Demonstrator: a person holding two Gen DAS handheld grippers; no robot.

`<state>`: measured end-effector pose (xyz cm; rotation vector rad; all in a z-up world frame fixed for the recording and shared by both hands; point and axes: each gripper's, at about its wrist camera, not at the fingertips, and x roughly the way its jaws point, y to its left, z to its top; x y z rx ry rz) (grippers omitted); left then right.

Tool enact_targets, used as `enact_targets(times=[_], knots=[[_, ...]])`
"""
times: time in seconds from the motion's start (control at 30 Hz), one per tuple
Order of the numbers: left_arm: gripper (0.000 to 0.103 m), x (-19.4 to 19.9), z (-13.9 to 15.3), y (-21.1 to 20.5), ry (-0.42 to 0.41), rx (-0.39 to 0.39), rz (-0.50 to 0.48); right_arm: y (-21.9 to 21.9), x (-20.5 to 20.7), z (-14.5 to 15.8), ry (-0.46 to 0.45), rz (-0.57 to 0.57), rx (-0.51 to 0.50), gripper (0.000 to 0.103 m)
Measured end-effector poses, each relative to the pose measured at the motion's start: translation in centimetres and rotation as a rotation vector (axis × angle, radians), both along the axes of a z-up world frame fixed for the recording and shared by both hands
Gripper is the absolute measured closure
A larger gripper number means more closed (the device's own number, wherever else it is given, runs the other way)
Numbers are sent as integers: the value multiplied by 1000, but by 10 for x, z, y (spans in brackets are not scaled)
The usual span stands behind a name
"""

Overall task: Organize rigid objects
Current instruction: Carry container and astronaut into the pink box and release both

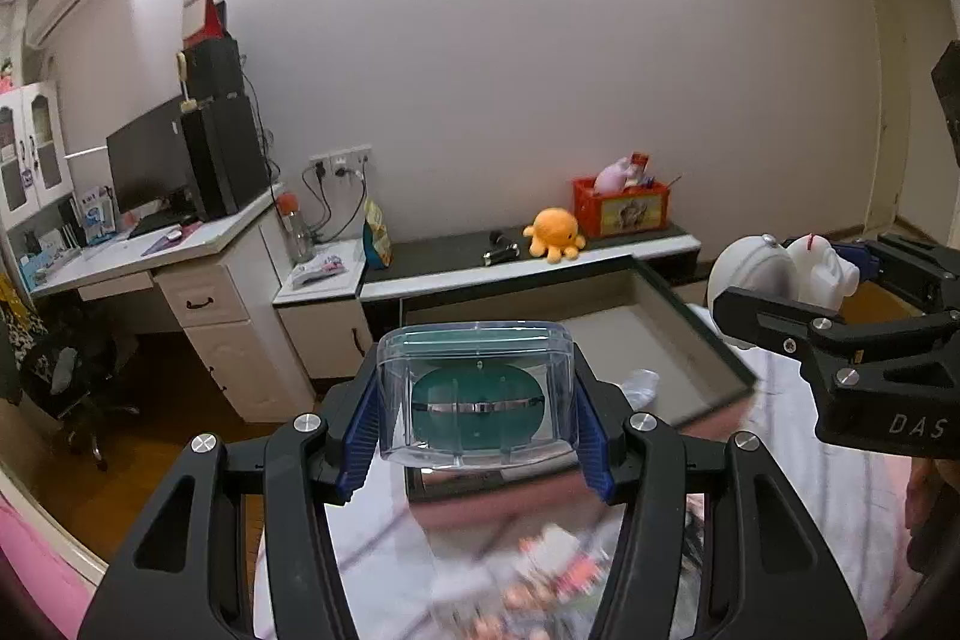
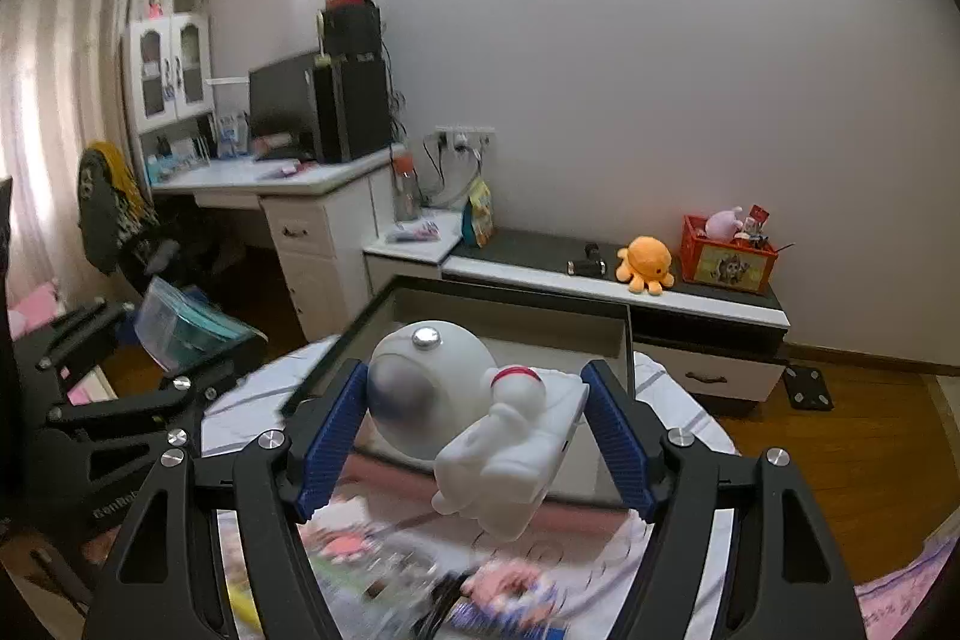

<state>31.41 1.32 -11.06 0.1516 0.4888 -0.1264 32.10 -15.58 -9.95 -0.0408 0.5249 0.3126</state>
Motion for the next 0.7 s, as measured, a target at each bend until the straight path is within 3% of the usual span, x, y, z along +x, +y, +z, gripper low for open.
enact_targets(times=[0.27,0.4,0.5,0.7], knots=[[47,108,-41,-12,204,37,-44,7,102,-45,172,8,-53,29],[47,144,-68,-23,298,97,-35,7,140,-74,270,9,-86,29],[47,160,-85,-27,354,135,-37,4,162,-96,356,7,-102,29],[44,176,-100,-25,407,136,-19,1,174,-112,407,-4,-107,29]])
